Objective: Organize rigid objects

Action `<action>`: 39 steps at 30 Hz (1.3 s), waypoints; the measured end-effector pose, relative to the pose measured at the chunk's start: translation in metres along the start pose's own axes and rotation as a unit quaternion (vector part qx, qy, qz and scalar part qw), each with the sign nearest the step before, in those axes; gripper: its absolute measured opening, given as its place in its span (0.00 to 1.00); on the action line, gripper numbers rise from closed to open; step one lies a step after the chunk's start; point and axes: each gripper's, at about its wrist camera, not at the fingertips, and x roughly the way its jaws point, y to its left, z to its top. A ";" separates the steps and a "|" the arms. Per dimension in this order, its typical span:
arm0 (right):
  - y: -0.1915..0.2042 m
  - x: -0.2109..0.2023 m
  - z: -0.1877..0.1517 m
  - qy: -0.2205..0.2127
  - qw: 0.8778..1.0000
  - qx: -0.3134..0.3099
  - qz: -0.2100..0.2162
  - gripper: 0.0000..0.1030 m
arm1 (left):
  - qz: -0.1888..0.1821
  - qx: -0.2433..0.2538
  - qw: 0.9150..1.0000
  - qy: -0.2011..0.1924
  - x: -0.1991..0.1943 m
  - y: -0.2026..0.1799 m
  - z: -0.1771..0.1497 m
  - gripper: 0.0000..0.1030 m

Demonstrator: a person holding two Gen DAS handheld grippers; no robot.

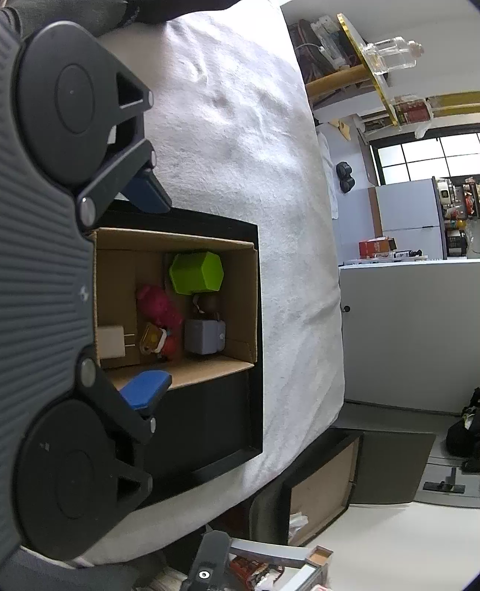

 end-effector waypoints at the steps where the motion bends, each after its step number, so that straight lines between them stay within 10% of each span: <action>1: 0.000 -0.002 0.000 -0.001 1.000 -0.001 -0.002 1.00 | 0.001 -0.002 1.000 0.000 -0.002 0.001 0.000 0.89; 39: 0.036 -0.107 0.001 0.002 0.995 0.036 -0.092 1.00 | -0.098 -0.013 0.994 -0.045 -0.106 0.016 -0.025 0.99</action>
